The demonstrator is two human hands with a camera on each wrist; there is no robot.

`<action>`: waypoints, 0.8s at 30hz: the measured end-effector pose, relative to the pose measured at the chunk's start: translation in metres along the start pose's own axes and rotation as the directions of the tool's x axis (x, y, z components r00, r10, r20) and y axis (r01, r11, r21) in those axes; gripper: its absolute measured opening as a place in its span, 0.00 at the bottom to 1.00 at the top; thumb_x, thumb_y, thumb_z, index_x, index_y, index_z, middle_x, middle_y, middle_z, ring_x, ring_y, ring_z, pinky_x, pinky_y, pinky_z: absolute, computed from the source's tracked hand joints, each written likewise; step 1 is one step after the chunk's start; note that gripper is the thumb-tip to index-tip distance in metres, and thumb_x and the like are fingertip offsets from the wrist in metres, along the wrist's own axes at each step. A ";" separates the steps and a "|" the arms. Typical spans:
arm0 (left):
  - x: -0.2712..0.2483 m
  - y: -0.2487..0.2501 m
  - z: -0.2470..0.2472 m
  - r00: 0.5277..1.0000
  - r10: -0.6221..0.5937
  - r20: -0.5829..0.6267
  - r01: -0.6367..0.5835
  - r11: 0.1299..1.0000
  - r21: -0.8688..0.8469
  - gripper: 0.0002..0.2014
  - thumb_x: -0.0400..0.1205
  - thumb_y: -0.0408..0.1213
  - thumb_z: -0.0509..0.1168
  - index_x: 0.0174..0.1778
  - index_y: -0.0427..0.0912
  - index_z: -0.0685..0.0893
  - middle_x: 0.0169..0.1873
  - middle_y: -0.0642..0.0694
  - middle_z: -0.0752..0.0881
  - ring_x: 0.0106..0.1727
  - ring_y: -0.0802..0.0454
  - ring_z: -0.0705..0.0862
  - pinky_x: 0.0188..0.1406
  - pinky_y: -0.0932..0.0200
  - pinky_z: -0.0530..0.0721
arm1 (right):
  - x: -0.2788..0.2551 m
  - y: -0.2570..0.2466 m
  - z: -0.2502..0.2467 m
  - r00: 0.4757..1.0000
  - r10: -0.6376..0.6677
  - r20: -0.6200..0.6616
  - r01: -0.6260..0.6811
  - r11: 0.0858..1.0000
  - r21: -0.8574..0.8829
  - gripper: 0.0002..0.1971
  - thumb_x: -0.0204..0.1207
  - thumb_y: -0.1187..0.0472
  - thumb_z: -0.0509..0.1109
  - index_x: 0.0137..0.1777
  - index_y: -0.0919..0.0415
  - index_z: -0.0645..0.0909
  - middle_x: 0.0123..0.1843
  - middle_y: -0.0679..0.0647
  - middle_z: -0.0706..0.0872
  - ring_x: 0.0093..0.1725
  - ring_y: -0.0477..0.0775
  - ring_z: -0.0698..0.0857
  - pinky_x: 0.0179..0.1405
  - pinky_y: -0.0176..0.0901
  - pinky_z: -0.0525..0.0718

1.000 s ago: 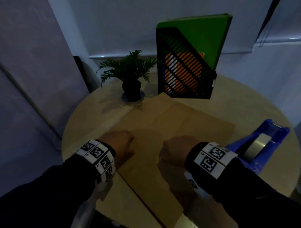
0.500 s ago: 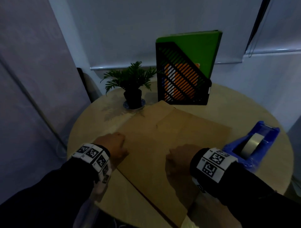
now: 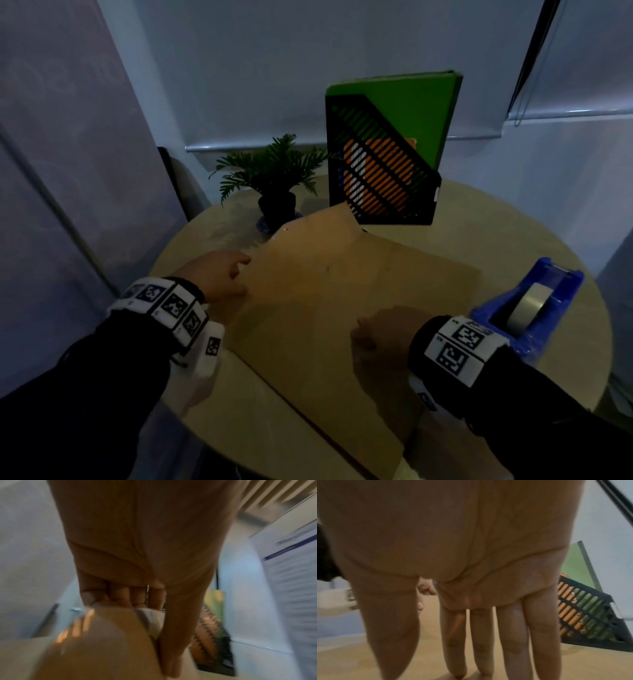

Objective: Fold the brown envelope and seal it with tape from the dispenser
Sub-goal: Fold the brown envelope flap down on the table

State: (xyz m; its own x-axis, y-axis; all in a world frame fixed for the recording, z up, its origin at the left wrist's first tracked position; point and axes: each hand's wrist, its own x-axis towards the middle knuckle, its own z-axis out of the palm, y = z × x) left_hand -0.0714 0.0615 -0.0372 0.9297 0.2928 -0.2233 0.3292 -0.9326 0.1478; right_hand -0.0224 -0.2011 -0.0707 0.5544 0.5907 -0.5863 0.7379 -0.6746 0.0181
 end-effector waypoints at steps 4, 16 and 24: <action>-0.018 0.034 0.016 0.982 0.177 0.067 -0.180 0.982 0.055 0.20 0.84 0.43 0.60 0.73 0.53 0.73 0.45 0.50 0.83 0.46 0.50 0.82 0.43 0.57 0.78 | -0.001 0.002 0.000 1.000 0.001 0.005 -0.001 1.000 0.016 0.25 0.86 0.49 0.55 0.80 0.57 0.66 0.77 0.58 0.73 0.74 0.62 0.75 0.75 0.55 0.72; -0.020 0.058 0.059 0.946 0.184 0.266 -0.257 0.928 0.270 0.34 0.76 0.70 0.56 0.77 0.61 0.68 0.69 0.54 0.68 0.65 0.51 0.74 0.62 0.53 0.77 | -0.004 0.005 0.007 1.000 -0.002 0.030 0.003 1.000 -0.012 0.29 0.87 0.49 0.53 0.85 0.56 0.53 0.87 0.56 0.53 0.81 0.62 0.66 0.78 0.55 0.69; -0.025 0.057 0.061 0.933 0.205 0.296 -0.298 0.901 0.316 0.28 0.83 0.53 0.61 0.79 0.57 0.64 0.74 0.52 0.63 0.63 0.48 0.77 0.61 0.57 0.76 | -0.002 -0.009 -0.011 0.999 0.042 -0.016 -0.041 0.998 0.047 0.23 0.87 0.55 0.55 0.77 0.66 0.69 0.77 0.61 0.73 0.75 0.61 0.74 0.72 0.49 0.71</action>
State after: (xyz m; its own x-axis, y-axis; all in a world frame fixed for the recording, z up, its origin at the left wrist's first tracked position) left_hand -0.0859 -0.0118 -0.0817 0.8859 0.0193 -0.4634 -0.0331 -0.9940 -0.1047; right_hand -0.0264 -0.1913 -0.0605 0.5911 0.5687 -0.5720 0.6953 -0.7187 0.0039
